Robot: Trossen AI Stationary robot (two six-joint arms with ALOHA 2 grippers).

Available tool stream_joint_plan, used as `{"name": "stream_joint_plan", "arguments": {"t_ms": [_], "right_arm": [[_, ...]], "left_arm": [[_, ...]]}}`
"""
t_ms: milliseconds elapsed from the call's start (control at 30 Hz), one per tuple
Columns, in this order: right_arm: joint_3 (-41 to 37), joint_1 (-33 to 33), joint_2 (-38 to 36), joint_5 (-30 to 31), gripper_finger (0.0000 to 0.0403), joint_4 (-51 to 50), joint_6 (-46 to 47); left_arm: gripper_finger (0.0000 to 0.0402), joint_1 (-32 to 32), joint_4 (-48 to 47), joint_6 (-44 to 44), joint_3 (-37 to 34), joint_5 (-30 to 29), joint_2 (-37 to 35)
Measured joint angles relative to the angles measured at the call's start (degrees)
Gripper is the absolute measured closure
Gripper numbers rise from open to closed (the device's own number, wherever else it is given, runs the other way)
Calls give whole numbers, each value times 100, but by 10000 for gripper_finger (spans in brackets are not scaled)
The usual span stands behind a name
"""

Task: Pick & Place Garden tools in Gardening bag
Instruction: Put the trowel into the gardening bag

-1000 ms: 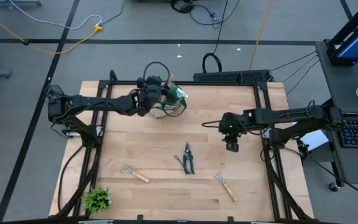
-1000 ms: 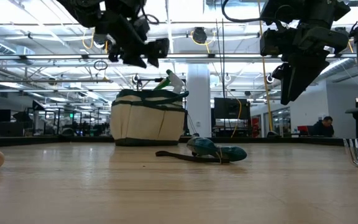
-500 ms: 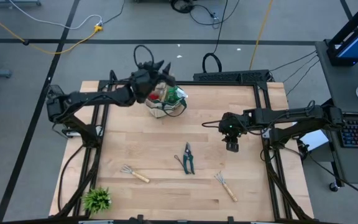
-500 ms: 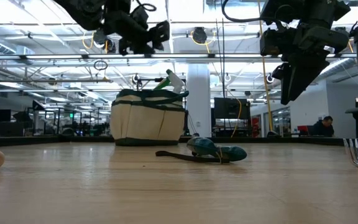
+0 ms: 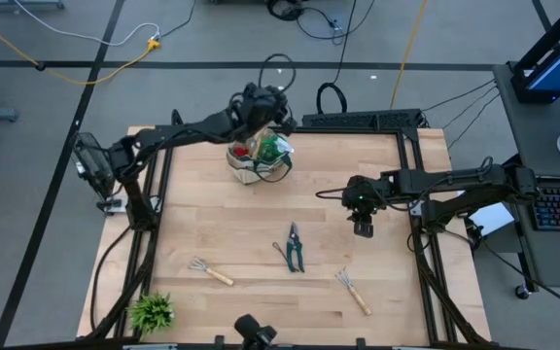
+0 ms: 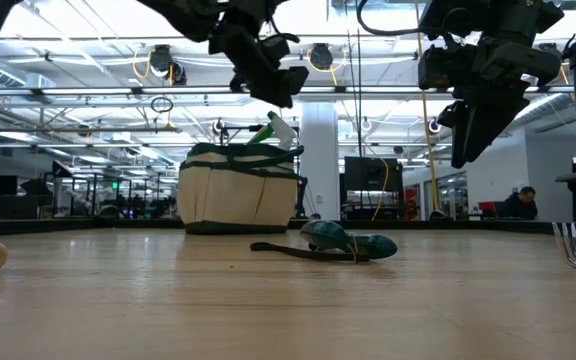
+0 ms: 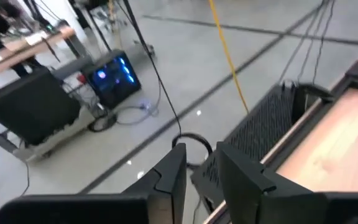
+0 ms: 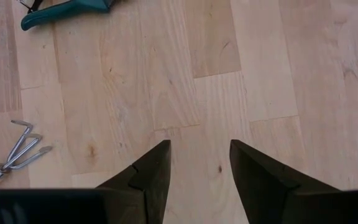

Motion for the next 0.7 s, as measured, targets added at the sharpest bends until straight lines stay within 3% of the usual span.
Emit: {"name": "stream_joint_plan", "arguments": {"t_ms": [233, 400, 700], "right_arm": [[0, 0, 0, 9, 248, 4, 0], [0, 0, 0, 19, 248, 6, 0], [0, 0, 1, 11, 248, 8, 0]], "left_arm": [[305, 139, -1061, -224, 366, 252, 88], [303, 233, -1677, -718, 352, 850, 93], [309, 196, -1897, -865, 289, 760, 95]]}}
